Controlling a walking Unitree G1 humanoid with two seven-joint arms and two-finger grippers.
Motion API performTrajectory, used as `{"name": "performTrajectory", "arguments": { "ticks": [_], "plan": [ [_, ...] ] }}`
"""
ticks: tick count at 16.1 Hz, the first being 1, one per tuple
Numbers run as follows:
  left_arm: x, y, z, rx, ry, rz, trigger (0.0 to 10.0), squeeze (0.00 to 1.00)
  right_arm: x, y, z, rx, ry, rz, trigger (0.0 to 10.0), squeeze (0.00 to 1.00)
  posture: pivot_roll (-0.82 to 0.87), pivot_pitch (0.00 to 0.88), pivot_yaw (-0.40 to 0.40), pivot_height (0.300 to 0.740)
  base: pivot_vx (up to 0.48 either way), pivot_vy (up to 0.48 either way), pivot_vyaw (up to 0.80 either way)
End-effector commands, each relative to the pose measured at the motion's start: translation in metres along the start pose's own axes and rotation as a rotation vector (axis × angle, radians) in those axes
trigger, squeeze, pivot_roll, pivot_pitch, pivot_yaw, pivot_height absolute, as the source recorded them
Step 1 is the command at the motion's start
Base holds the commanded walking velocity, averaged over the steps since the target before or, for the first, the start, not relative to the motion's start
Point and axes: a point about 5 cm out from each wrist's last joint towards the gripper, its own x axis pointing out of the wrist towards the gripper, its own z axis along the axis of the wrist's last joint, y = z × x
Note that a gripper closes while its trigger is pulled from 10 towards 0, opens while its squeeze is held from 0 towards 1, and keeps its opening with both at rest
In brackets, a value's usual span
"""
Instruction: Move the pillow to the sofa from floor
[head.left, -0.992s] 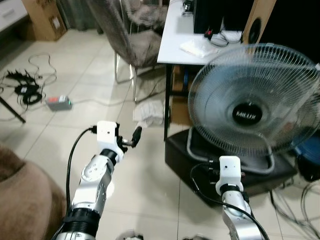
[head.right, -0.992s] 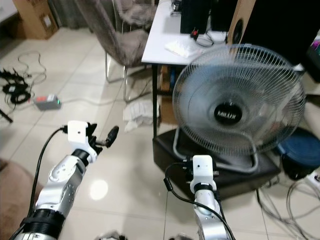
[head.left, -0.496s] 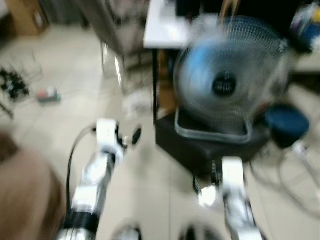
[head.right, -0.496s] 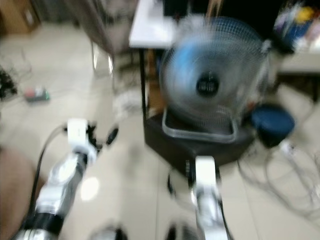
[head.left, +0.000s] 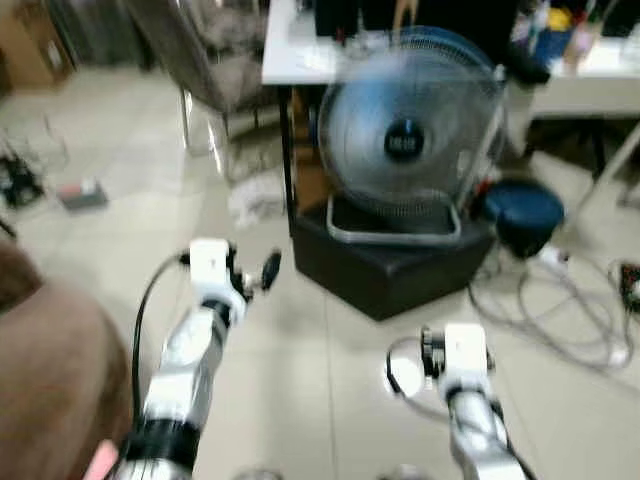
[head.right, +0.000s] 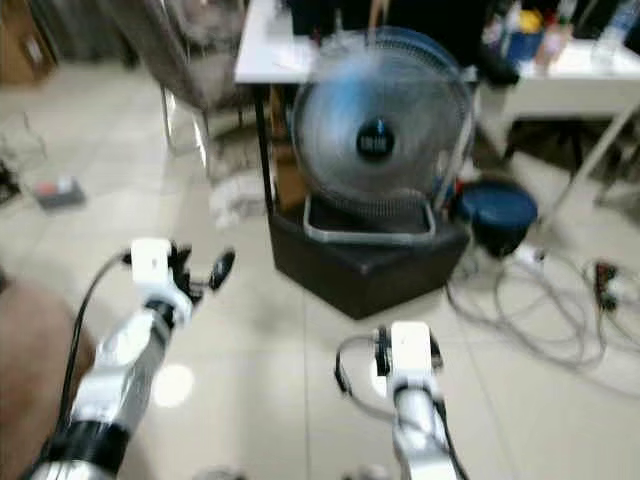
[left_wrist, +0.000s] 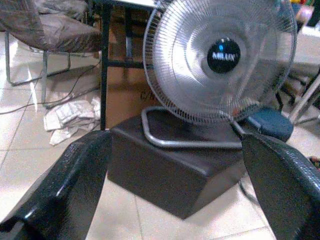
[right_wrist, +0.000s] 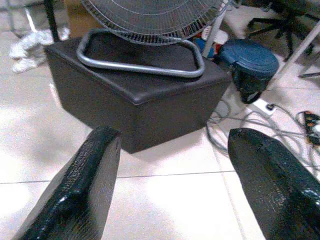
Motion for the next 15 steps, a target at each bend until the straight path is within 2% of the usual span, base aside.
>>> {"name": "performTrajectory", "arguments": {
  "ticks": [1,2,4,8,15],
  "plan": [
    [0.002,0.000,0.001,0.014,0.007,0.002,10.0,0.00,0.001,0.002,0.005,-0.018,-0.024,0.034,10.0,0.00,-0.03,0.057,0.035,0.730,0.000,0.000,0.80],
    [0.002,-0.001,0.000,0.020,0.010,0.000,10.0,0.00,0.000,0.005,0.007,-0.028,-0.035,0.052,10.0,0.00,-0.03,0.056,0.036,0.730,0.000,0.000,0.80],
    [0.000,0.000,-0.004,0.039,0.035,0.000,10.0,0.00,-0.001,0.007,0.007,0.006,-0.035,0.051,10.0,0.00,-0.03,0.052,0.037,0.730,0.000,0.000,0.78],
    [-0.016,-0.007,-0.027,0.051,0.123,-0.051,10.0,0.00,-0.003,0.003,0.009,0.076,-0.043,0.055,10.0,0.00,-0.03,0.038,0.048,0.730,0.000,0.000,0.75],
    [-0.015,-0.006,-0.030,0.074,0.138,-0.057,10.0,0.00,-0.003,0.003,0.007,0.083,-0.043,0.090,10.0,0.00,-0.02,0.015,0.043,0.730,0.000,0.000,0.75]
  ]
}}
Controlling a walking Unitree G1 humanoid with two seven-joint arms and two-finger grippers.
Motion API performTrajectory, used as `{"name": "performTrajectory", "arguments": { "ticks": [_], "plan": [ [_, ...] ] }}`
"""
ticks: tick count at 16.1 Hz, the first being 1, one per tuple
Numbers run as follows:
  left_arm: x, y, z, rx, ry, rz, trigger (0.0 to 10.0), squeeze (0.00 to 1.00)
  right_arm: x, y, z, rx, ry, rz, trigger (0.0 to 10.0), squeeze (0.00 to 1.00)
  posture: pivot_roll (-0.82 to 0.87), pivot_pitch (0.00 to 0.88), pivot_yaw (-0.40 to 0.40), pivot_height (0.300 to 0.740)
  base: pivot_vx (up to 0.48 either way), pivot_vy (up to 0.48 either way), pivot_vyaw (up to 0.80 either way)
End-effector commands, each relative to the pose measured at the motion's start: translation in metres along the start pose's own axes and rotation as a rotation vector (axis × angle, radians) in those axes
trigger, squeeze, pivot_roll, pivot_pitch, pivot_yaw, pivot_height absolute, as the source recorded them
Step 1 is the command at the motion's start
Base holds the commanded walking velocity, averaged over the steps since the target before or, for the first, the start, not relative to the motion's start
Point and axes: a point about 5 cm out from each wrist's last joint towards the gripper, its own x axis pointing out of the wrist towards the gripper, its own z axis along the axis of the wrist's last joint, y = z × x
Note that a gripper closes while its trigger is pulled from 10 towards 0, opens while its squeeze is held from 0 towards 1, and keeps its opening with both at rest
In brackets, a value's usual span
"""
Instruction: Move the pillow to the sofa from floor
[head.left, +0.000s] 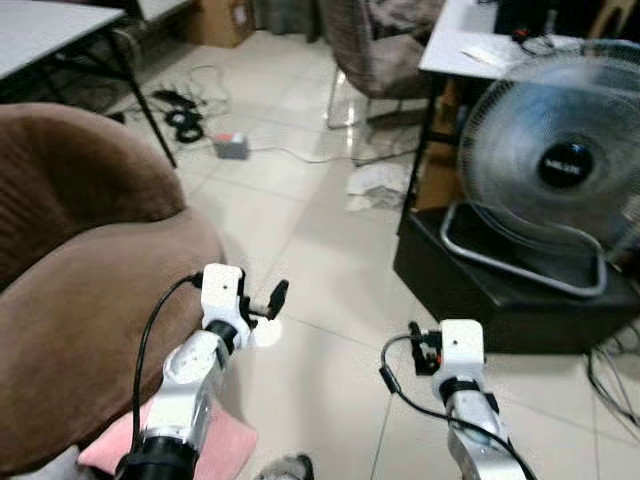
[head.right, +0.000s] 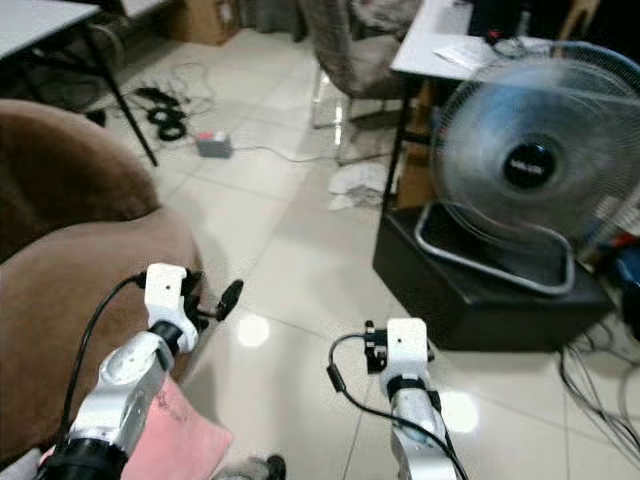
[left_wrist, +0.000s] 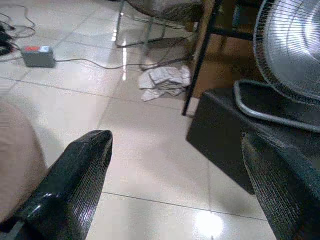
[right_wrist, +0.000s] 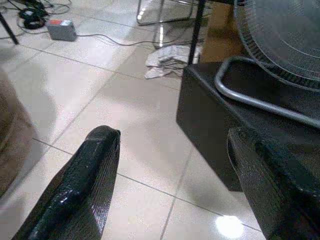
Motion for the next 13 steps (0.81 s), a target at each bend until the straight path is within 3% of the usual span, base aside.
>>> {"name": "performTrajectory", "arguments": {
  "ticks": [1,8,13],
  "plan": [
    [0.000,-0.003,-0.004,0.017,0.013,-0.010,10.0,0.00,-0.001,-0.003,-0.003,0.004,0.010,-0.006,10.0,0.00,-0.02,0.011,0.043,0.730,0.000,0.000,0.75],
    [0.007,-0.005,0.003,0.059,-0.013,-0.006,10.0,0.00,0.008,-0.002,0.005,-0.007,-0.023,0.014,10.0,0.03,-0.02,0.004,0.047,0.730,0.000,0.000,0.75],
    [0.004,-0.004,0.001,0.026,-0.012,0.033,10.0,0.00,0.008,-0.001,0.005,-0.017,-0.023,0.033,10.0,0.06,-0.01,0.024,0.033,0.730,0.000,0.000,0.75]
  ]
}}
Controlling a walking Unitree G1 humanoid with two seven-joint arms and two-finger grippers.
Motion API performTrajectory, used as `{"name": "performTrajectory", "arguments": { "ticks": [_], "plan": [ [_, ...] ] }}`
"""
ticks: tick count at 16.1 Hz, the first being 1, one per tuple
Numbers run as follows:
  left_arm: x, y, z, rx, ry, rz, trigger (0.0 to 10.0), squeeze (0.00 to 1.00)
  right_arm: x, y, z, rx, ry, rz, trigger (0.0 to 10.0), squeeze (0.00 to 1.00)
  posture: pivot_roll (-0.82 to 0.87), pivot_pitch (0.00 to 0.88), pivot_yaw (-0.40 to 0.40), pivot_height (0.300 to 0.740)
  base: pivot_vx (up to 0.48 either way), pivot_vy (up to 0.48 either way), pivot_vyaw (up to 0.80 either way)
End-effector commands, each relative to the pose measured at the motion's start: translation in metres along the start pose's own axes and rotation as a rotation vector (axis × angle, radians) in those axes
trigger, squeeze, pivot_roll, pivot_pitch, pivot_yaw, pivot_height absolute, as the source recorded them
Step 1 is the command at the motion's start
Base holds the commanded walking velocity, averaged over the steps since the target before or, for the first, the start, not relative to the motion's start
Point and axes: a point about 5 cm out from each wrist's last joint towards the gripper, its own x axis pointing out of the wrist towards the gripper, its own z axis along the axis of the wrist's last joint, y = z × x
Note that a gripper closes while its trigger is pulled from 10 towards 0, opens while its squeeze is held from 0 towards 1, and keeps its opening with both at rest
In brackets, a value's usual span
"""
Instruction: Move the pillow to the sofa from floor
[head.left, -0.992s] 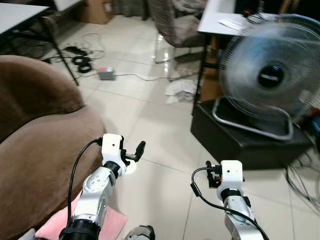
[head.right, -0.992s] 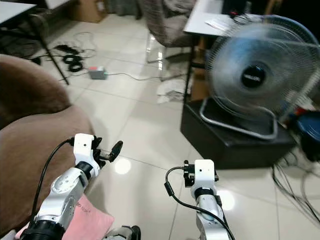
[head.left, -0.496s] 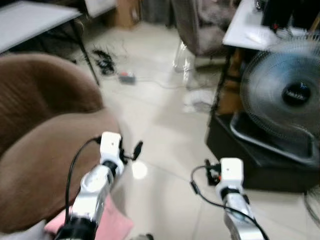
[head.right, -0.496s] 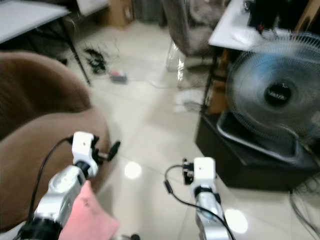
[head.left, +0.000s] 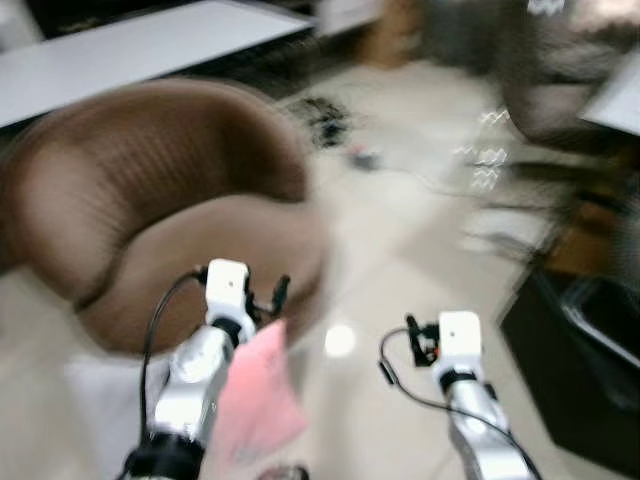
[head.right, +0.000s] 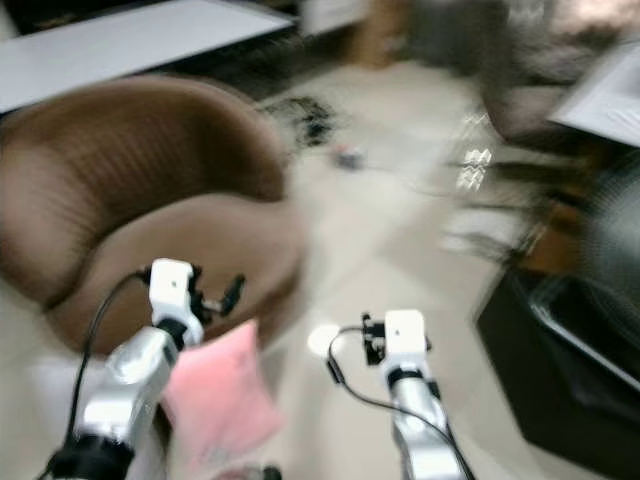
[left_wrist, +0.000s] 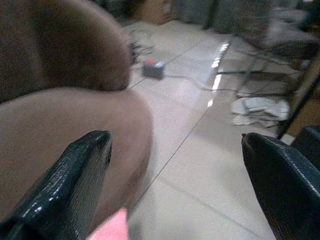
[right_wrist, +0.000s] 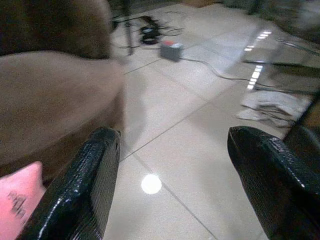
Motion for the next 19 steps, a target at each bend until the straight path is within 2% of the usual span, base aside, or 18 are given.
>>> {"name": "performTrajectory", "arguments": {
  "ticks": [1,4,9,12,15,17,19],
  "plan": [
    [0.000,0.004,0.003,0.010,-0.003,0.015,10.0,0.00,0.000,0.001,0.001,0.004,-0.006,0.005,10.0,0.06,-0.01,0.025,0.033,0.730,0.000,0.000,0.75],
    [0.002,0.003,0.007,0.001,-0.039,0.025,10.0,0.00,0.000,0.003,0.000,0.010,-0.006,0.014,10.0,0.09,-0.01,0.032,0.031,0.730,0.000,0.000,0.75],
    [0.000,0.005,0.002,0.059,0.003,0.051,10.0,0.00,0.001,0.005,-0.001,0.009,-0.003,0.028,10.0,0.10,0.00,0.029,0.031,0.730,0.000,0.000,0.74],
    [0.001,0.004,0.002,0.051,0.009,0.047,10.0,0.00,0.001,0.002,-0.003,-0.009,0.004,0.032,10.0,0.11,0.00,0.020,0.027,0.730,0.000,0.000,0.74],
    [0.001,0.004,0.001,0.092,0.017,0.058,10.0,0.00,0.001,0.003,-0.004,-0.012,0.005,0.044,10.0,0.11,0.00,0.013,0.025,0.730,0.000,0.000,0.73],
    [0.000,0.004,0.000,0.086,0.013,0.066,10.0,0.00,-0.001,0.004,-0.006,-0.033,0.007,0.054,10.0,0.17,0.01,0.011,0.020,0.730,0.000,0.000,0.72],
    [-0.001,0.004,0.000,0.099,0.011,0.082,10.0,0.00,-0.004,0.003,-0.011,-0.048,0.022,0.064,10.0,0.18,0.02,0.011,0.013,0.730,0.000,0.000,0.72]
  ]
}}
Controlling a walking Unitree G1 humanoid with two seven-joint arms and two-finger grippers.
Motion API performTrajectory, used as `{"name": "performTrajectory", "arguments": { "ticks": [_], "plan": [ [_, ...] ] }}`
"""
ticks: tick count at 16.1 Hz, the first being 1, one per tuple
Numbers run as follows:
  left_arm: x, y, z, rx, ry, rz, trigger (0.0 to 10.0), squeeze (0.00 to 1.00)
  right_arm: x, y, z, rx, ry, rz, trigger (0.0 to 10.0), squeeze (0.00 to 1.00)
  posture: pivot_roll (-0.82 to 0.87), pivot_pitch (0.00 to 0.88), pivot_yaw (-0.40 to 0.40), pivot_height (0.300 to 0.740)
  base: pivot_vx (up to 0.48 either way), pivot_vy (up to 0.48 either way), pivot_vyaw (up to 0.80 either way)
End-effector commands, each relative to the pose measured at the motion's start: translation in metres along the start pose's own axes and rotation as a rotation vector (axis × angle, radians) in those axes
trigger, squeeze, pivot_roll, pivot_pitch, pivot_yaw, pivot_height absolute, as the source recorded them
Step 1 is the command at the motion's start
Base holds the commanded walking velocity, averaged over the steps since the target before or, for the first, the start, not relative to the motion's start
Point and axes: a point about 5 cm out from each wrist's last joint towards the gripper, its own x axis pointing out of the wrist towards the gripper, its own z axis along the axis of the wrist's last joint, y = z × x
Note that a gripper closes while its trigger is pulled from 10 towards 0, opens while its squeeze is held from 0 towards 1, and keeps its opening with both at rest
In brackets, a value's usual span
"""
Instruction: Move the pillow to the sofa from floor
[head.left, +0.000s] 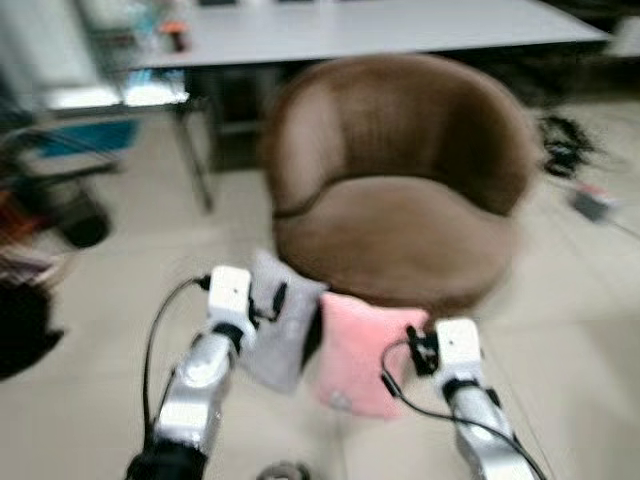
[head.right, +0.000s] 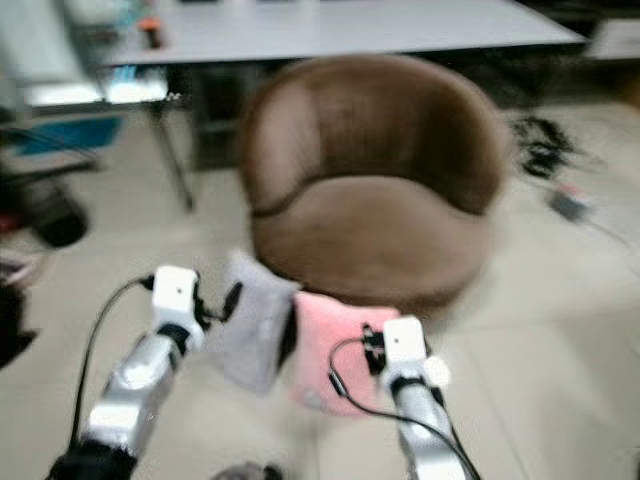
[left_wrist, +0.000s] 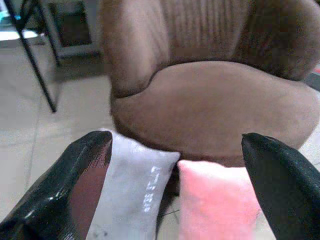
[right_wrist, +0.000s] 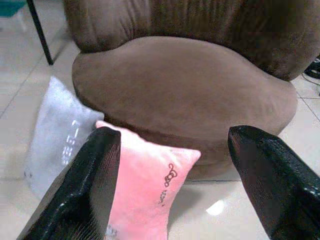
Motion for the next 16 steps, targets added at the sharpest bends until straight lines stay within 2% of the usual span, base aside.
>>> {"name": "performTrajectory", "arguments": {
  "ticks": [1,3,5,6,10,16],
  "plan": [
    [0.000,0.005,0.003,0.038,-0.012,0.025,10.0,0.00,0.000,0.004,0.001,0.003,-0.011,0.016,10.0,0.18,0.02,0.012,0.010,0.730,0.000,0.000,0.72],
    [-0.002,0.004,0.002,0.021,-0.013,0.035,10.0,0.00,0.000,0.003,0.001,0.002,-0.012,0.018,10.0,0.20,0.02,0.017,0.007,0.730,0.000,0.000,0.72],
    [-0.002,0.005,0.002,0.042,-0.013,0.049,10.0,0.00,0.000,0.002,0.001,0.018,-0.017,0.000,10.0,0.18,0.02,0.020,0.007,0.730,0.000,0.000,0.72],
    [-0.002,0.006,0.002,0.048,-0.009,0.052,10.0,0.00,0.001,0.001,0.000,0.013,0.002,-0.010,10.0,0.00,0.02,0.023,0.007,0.730,0.000,0.000,0.00],
    [0.001,0.016,0.003,0.061,0.020,0.123,10.0,0.00,0.000,0.004,-0.001,0.033,-0.004,-0.006,10.0,0.00,0.01,0.031,0.012,0.730,0.457,0.000,0.00],
    [0.006,0.017,0.005,0.077,0.023,0.144,10.0,0.00,-0.003,0.010,-0.003,0.044,-0.003,0.019,10.0,0.00,0.00,0.038,0.023,0.730,0.467,0.000,0.00]
  ]
}}
